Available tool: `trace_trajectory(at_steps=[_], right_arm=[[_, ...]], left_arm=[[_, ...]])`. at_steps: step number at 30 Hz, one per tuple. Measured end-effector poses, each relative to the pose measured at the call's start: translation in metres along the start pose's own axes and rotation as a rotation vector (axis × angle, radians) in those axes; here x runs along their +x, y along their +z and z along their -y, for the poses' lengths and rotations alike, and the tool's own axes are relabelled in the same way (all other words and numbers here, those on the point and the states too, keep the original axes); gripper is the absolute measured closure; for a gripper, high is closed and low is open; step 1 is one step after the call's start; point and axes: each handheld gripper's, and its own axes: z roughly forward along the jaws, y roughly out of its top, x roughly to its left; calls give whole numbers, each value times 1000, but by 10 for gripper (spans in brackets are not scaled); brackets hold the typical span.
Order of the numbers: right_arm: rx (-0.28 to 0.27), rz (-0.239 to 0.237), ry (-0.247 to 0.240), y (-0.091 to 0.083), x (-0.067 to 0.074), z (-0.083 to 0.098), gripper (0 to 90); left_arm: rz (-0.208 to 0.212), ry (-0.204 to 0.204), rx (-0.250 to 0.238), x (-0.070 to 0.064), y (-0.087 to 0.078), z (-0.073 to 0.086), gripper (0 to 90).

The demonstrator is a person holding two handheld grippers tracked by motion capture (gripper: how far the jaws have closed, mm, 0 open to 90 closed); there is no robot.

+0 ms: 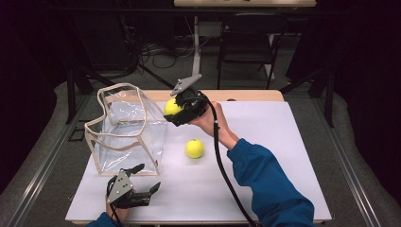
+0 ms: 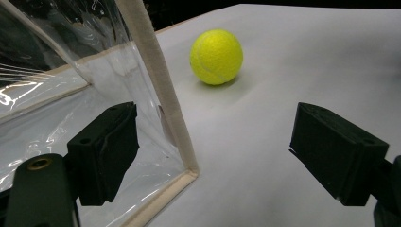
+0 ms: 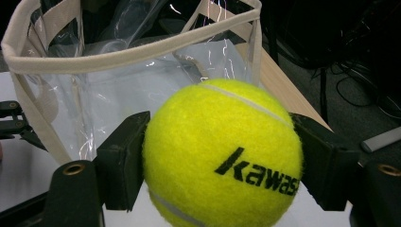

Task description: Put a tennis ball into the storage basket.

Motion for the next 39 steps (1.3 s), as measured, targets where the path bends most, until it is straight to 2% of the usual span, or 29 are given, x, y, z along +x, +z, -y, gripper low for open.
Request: trace_trajectory(at_steps=[17,28,39], right_arm=[[-2,-7,-33,10,6,-23,261],[-19,-26,-37,19,7,-38,261],[-30,-41,-42,21,9,-49,261]], left_arm=[[3,-4,-3,0,-1,0,158],[6,-11,-8,1,-1,0,157],[7,-12,-11,1,-1,0,158]])
